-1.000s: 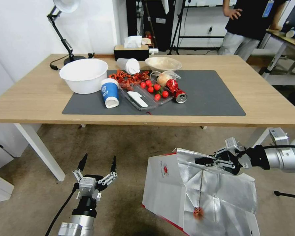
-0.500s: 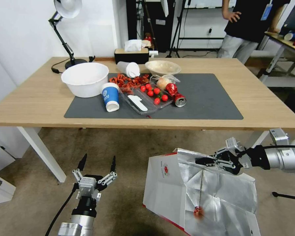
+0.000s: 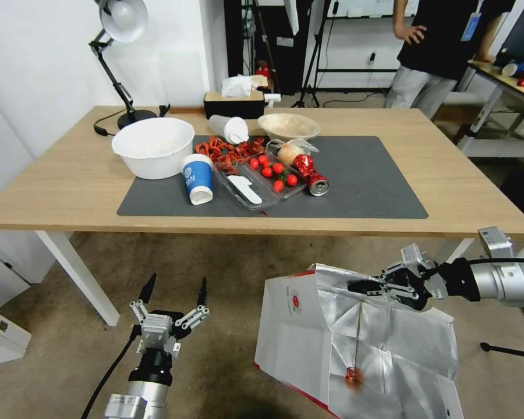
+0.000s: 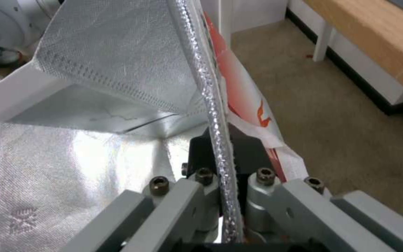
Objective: Pick up the food delivery bag from the floor and place it on the table.
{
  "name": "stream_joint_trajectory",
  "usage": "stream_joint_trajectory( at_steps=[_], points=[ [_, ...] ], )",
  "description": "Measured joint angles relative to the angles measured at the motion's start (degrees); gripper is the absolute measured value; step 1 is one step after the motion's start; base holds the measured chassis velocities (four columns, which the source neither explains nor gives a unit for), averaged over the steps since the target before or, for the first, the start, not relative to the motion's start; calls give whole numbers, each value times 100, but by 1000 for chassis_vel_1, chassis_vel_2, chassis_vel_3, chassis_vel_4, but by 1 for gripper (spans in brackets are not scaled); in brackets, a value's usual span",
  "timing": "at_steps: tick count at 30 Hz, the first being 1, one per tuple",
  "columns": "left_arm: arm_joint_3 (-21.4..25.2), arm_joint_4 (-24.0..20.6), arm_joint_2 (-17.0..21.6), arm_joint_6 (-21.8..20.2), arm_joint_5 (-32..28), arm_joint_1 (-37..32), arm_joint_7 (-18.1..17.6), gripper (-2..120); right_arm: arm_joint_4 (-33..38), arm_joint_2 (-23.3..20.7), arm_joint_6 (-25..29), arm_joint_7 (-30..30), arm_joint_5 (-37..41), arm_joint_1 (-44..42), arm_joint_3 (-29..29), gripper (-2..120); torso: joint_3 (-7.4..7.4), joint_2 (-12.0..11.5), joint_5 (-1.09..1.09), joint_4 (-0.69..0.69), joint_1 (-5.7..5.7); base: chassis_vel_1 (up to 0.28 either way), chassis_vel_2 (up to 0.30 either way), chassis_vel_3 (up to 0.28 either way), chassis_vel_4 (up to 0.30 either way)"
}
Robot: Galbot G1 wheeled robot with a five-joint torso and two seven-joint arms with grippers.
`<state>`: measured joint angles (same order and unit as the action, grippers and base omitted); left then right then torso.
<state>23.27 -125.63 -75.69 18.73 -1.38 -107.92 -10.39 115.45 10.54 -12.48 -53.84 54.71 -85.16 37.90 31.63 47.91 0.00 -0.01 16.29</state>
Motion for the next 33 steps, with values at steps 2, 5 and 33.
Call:
stream_joint_trajectory(
  at_steps=[2,5,33],
  points=[
    [2,-1,-1,-2,1,2,-4,100,5,-1,0,-1,0,1,0,0,36,64,0,0,28,0,0,0,0],
    [3,-2,-3,-4,5,3,-7,100,10,-1,0,-1,0,1,1,0,78,135,0,0,58,0,0,0,0],
    [1,-17,-1,-6,5,-12,-18,100,43,4,1,3,-15,-11,-8,0,496,872,0,0,375,0,0,0,0]
  ],
)
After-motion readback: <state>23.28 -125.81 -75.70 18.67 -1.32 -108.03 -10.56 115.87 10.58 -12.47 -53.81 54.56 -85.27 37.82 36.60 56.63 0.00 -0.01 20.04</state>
